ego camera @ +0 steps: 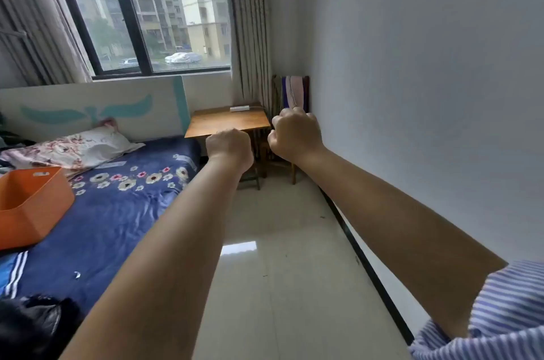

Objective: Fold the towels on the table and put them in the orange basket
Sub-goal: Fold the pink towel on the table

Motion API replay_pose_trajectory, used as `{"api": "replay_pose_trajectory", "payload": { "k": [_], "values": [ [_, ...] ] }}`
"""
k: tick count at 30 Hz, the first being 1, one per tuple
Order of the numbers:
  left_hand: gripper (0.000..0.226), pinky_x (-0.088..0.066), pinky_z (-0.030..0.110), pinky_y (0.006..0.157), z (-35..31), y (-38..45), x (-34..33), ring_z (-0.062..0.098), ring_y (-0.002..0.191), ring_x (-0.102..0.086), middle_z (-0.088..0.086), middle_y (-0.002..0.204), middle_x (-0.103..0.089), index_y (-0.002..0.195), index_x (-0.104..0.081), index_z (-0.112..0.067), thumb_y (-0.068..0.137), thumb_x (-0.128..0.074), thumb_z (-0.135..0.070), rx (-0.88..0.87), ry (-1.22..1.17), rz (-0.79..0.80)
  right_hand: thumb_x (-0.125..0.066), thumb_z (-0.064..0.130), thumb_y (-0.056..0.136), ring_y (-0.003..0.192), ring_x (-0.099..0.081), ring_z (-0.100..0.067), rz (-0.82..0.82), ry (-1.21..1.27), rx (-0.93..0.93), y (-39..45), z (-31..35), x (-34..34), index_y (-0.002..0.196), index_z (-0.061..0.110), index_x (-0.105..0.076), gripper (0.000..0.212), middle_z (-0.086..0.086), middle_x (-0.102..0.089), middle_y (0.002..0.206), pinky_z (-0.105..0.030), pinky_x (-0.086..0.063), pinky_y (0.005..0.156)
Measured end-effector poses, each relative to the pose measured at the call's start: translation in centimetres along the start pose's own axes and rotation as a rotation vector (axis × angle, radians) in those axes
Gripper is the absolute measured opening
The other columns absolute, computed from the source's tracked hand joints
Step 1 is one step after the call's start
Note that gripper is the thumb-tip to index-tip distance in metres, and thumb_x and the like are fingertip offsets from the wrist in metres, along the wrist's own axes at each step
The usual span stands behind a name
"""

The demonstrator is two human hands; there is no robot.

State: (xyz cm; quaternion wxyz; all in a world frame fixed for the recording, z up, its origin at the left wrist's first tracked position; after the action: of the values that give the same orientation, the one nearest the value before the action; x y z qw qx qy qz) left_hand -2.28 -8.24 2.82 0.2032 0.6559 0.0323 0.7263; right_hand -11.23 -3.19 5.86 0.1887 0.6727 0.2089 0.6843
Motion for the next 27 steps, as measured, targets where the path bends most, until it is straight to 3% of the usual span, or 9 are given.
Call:
{"api": "replay_pose_trajectory", "payload": {
  "k": [3,15,27],
  "values": [
    [0.028,-0.038,0.029,0.07,-0.1,5.4,-2.8,0.027,0.103,-0.058,0.011,0.114,-0.061,0.114,-0.059,-0.007,0.093,-0.044,-0.017,0.002,0.005,0.076,-0.041,0.019,0.091,0.104,-0.053,-0.028,0.042,0.002,-0.011,4.6,-2.3,-4.4,0.105,0.001,-0.062,0.031,-0.014,-0.061,0.109,-0.035,-0.043,0.086],
    [0.026,-0.035,0.028,0.066,4.0,31.6,-12.3,0.027,0.1,-0.058,0.012,0.112,-0.061,0.113,-0.059,-0.006,0.093,-0.045,-0.014,0.044,0.022,0.083,-0.042,0.021,0.091,0.103,-0.054,-0.03,0.086,-0.055,0.069,27.9,-7.5,-21.4,0.108,0.001,-0.062,0.033,-0.016,-0.06,0.109,-0.035,-0.044,0.084],
    [0.028,-0.035,0.029,0.064,6.9,59.8,-24.8,0.025,0.089,-0.052,0.014,0.109,-0.059,0.115,-0.058,-0.005,0.09,-0.047,-0.01,-0.068,0.038,0.121,-0.041,0.019,0.091,0.105,-0.053,-0.029,0.15,-0.023,-0.102,50.5,-15.1,-40.5,0.11,0.002,-0.06,0.031,-0.015,-0.06,0.111,-0.034,-0.041,0.086]
  ]
}}
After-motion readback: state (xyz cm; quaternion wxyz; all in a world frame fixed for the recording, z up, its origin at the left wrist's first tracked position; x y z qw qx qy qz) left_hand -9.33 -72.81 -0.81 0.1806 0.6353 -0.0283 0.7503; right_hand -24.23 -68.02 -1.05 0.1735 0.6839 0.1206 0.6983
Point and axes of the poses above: each hand's wrist, its own y-axis towards the middle knuckle, its own x-axis out of the back of the hand, z = x × y, the point moved 9 cm from there along y, towards the middle knuckle
